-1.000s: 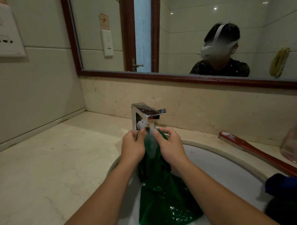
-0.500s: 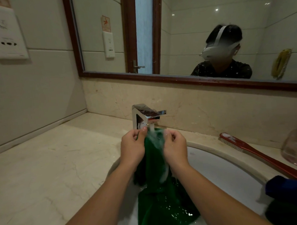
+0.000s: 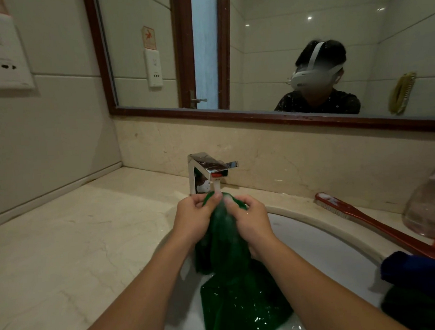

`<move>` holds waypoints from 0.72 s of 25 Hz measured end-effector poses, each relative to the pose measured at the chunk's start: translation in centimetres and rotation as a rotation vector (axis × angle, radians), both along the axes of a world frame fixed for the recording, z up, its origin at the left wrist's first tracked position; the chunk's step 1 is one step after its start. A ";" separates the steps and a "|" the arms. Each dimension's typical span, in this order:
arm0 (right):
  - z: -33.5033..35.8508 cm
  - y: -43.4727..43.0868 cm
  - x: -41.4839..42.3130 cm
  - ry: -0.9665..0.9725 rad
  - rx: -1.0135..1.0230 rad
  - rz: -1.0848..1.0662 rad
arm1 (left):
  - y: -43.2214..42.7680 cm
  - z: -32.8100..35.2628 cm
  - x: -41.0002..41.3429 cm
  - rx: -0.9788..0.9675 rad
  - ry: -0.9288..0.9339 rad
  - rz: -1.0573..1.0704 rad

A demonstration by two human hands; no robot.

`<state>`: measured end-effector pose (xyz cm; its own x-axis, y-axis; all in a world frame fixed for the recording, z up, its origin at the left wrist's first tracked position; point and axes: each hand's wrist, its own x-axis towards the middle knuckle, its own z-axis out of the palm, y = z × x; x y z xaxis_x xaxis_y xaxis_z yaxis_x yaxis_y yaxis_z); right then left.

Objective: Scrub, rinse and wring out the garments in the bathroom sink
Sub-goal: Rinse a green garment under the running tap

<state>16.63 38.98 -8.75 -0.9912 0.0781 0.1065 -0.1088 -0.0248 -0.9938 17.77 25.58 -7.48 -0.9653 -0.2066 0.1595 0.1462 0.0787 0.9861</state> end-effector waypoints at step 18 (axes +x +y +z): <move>-1.2 -0.7 0.1 0.029 0.096 0.102 | 0.5 -0.6 -0.4 -0.019 0.176 0.128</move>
